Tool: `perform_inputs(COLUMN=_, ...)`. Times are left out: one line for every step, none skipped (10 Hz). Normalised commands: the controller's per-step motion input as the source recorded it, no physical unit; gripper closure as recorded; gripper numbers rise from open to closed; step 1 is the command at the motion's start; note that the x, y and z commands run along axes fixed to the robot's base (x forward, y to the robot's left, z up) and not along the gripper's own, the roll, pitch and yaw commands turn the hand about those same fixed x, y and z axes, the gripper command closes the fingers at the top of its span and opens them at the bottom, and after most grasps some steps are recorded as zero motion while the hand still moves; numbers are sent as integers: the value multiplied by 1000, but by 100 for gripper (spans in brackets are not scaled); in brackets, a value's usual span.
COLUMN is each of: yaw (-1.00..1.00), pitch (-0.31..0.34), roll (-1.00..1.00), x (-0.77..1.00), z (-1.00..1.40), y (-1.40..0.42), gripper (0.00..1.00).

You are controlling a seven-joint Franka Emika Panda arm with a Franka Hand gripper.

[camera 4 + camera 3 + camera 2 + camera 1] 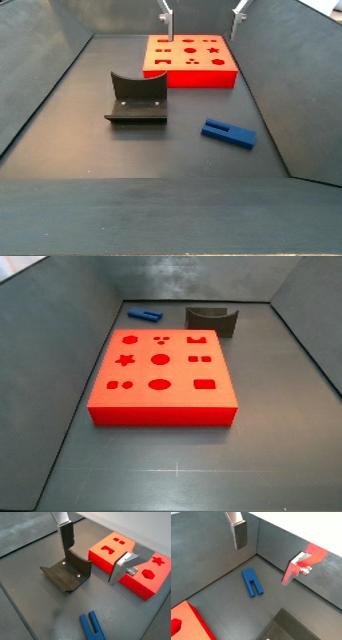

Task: Pick up the square-circle object. Move up. Rotate the square-circle object. Place the square-circle object on the fixture. Regrasp the square-circle object. Move to above the board. Insert the square-circle object.
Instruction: Pick up the square-circle object.

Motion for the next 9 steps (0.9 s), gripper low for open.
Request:
perform_inputs(yaw=837, pitch=-167, roll=131, x=0, z=-580, y=146, gripper=0)
perform_inputs(yaw=989, pitch=-169, roll=47, x=-91, z=-651, y=77, gripper=0)
perform_inputs(yaw=1000, pitch=-100, roll=0, x=-71, z=-703, y=34, gripper=0)
perform_inputs(yaw=1000, pitch=-43, roll=0, x=-49, z=-737, y=14, gripper=0)
perform_inputs(yaw=1000, pitch=-36, roll=0, x=-51, z=-740, y=0, gripper=0)
perform_inputs(yaw=1000, pitch=-57, roll=0, x=-80, z=-834, y=0, gripper=0)
perform_inputs(yaw=920, pitch=-107, roll=0, x=-226, z=-891, y=137, gripper=0)
perform_inputs(yaw=451, pitch=-19, roll=-356, x=-454, z=-374, y=477, gripper=0)
perform_inputs(yaw=206, pitch=-31, roll=-500, x=-20, z=-97, y=534, gripper=0)
